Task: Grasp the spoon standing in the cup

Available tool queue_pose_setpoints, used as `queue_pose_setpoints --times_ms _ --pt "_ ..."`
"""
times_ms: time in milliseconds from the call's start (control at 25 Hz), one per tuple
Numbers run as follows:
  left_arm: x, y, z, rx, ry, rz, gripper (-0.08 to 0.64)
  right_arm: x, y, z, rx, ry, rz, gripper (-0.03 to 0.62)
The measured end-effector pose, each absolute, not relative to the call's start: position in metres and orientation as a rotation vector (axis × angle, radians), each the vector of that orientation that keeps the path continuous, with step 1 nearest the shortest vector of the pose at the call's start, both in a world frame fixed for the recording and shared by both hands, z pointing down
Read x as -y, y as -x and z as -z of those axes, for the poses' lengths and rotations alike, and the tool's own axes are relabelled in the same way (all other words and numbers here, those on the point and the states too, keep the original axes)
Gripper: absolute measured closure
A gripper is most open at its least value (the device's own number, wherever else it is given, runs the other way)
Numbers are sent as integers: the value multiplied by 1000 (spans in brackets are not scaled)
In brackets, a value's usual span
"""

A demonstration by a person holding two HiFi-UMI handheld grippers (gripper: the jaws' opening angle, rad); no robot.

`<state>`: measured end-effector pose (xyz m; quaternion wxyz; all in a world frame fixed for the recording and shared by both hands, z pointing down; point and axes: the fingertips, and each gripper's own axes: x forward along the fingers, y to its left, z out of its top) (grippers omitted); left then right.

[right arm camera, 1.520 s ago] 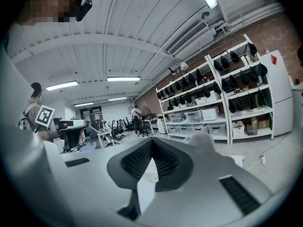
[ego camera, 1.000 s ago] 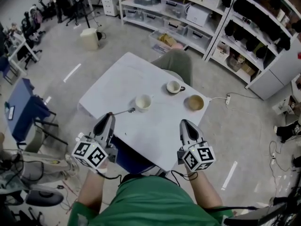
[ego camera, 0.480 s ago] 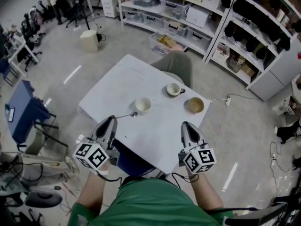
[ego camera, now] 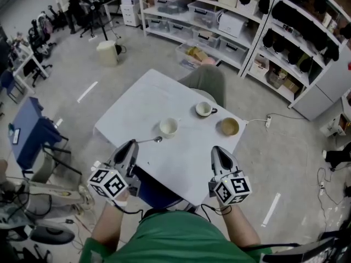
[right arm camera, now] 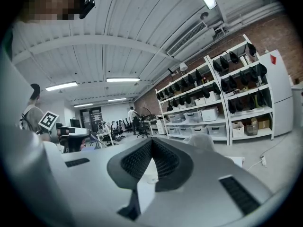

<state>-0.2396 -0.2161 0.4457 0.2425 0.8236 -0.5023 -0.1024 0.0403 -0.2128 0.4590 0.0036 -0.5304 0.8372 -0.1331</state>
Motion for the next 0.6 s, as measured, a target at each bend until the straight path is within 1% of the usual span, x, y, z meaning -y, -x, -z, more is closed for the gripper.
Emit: queue_pose_setpoints --times_ms 600 --pt "204 242 -448 1400 -2224 315 502 205 -42 -462 -2652 1632 403 571"
